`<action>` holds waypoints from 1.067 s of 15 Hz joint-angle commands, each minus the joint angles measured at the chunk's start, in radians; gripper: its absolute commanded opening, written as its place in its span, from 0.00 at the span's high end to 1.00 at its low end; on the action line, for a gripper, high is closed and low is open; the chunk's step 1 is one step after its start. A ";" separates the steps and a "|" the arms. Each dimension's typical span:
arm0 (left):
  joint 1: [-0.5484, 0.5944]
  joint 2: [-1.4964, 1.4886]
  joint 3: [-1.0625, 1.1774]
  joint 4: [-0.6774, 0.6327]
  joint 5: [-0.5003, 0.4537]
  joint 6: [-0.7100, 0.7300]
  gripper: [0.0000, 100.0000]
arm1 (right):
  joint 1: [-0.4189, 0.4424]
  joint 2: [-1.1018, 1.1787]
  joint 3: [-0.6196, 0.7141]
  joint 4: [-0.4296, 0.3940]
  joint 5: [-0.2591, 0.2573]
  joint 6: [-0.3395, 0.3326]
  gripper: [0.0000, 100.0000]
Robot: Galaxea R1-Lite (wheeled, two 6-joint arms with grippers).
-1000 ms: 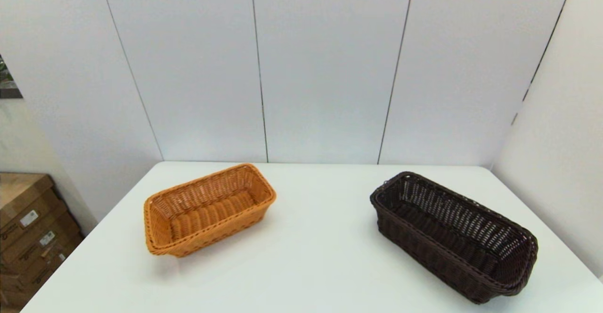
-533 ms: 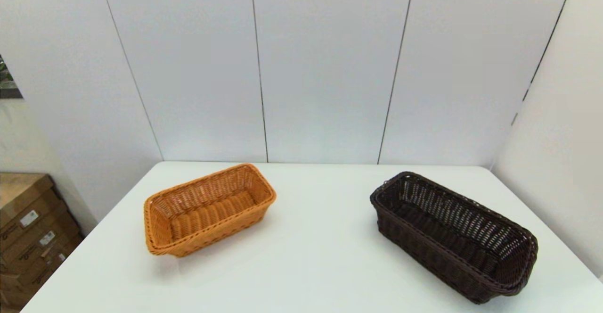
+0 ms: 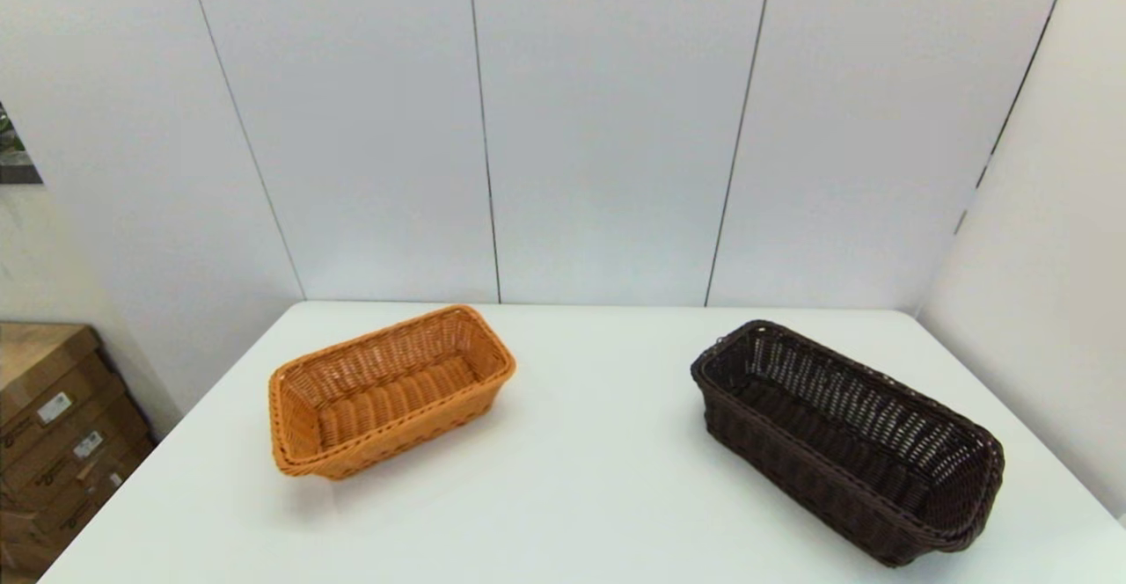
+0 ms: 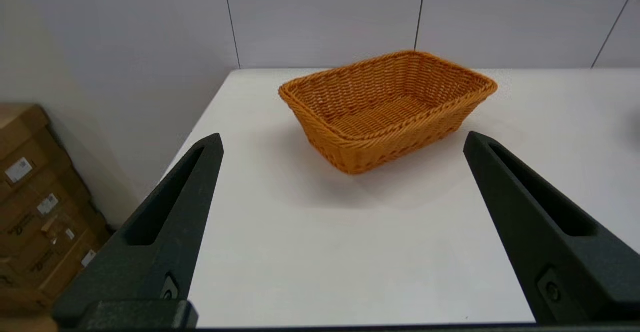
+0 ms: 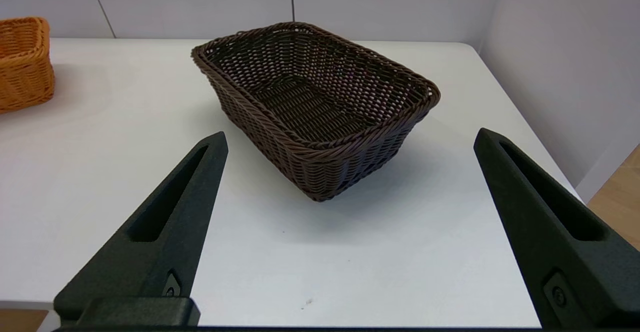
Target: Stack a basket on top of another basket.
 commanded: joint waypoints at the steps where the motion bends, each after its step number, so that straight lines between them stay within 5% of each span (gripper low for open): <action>1: 0.002 0.167 -0.130 0.012 0.001 -0.005 0.00 | 0.000 0.000 0.001 0.001 0.000 0.000 0.00; 16: 0.006 0.765 -0.424 0.168 0.070 -0.253 0.00 | 0.000 0.000 0.000 0.001 0.000 0.000 0.00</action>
